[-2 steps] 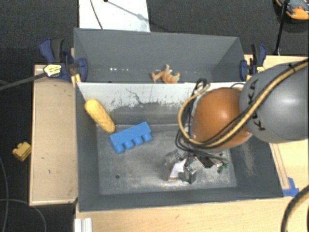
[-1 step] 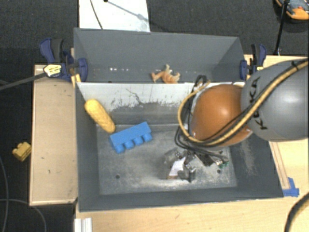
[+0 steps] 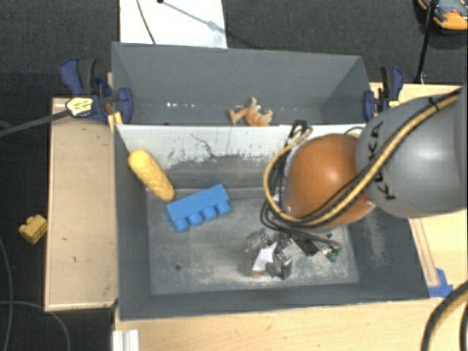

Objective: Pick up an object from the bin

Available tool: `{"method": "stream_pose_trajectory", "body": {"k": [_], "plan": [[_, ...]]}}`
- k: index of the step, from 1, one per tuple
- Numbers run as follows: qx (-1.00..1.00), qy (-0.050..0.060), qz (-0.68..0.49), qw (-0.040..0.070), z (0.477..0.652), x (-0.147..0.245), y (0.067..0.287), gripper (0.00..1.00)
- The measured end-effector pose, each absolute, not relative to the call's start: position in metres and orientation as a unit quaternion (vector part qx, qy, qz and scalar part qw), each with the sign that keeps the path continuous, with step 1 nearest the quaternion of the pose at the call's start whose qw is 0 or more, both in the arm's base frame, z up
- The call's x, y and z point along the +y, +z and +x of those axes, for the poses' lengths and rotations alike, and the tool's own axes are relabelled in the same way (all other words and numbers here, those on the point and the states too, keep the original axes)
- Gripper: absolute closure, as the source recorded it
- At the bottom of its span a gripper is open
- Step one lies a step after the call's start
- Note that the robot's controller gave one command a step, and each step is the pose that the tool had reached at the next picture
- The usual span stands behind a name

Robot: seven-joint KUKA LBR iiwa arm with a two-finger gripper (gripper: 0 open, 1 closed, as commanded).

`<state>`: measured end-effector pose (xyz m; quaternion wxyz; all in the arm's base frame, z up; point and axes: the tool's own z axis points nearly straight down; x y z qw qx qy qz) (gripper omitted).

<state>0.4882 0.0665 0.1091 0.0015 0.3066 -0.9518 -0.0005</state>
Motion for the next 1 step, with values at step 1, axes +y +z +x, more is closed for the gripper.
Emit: {"method": "stream_pose_trajectory", "body": {"k": [1], "plan": [[-0.952,0.0,0.307,0.001,0.4883,0.0665,0.1092,1.0]]}}
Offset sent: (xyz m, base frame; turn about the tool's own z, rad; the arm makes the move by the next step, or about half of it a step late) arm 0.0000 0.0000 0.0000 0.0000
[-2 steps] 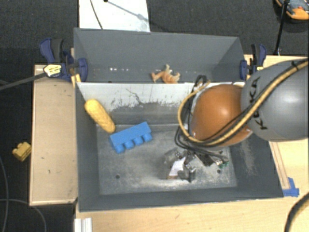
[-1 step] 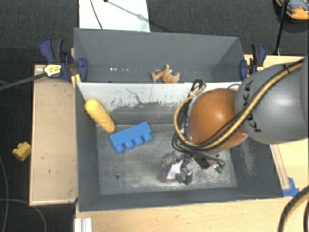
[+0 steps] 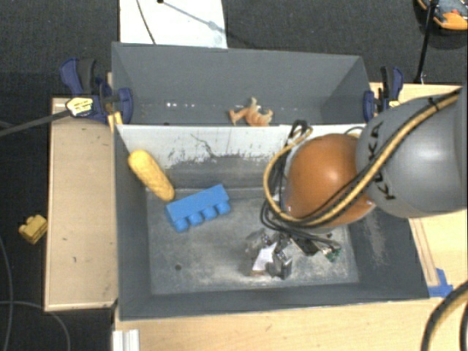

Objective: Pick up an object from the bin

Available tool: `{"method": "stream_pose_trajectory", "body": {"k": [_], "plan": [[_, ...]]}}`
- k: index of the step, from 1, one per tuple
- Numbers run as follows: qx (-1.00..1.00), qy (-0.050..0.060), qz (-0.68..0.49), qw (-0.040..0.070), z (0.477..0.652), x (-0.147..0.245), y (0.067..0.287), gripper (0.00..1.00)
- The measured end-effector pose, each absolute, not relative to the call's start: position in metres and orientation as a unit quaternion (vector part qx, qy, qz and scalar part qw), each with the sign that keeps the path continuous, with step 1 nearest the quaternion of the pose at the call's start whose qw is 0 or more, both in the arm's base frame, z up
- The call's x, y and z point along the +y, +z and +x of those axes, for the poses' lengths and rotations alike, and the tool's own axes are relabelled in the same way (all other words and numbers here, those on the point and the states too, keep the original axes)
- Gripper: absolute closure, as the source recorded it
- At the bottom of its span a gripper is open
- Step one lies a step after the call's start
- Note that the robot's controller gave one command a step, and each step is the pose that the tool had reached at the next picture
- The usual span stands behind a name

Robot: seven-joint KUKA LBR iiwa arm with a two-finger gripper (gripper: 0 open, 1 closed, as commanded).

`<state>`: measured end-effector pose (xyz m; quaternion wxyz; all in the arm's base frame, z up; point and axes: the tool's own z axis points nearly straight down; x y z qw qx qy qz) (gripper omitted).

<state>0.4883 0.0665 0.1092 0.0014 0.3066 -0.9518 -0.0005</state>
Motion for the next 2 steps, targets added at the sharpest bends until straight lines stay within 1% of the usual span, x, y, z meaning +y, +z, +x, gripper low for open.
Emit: {"method": "stream_pose_trajectory", "body": {"k": [2], "plan": [[-0.952,0.0,0.307,0.001,0.4883,0.0665,0.1092,1.0]]}}
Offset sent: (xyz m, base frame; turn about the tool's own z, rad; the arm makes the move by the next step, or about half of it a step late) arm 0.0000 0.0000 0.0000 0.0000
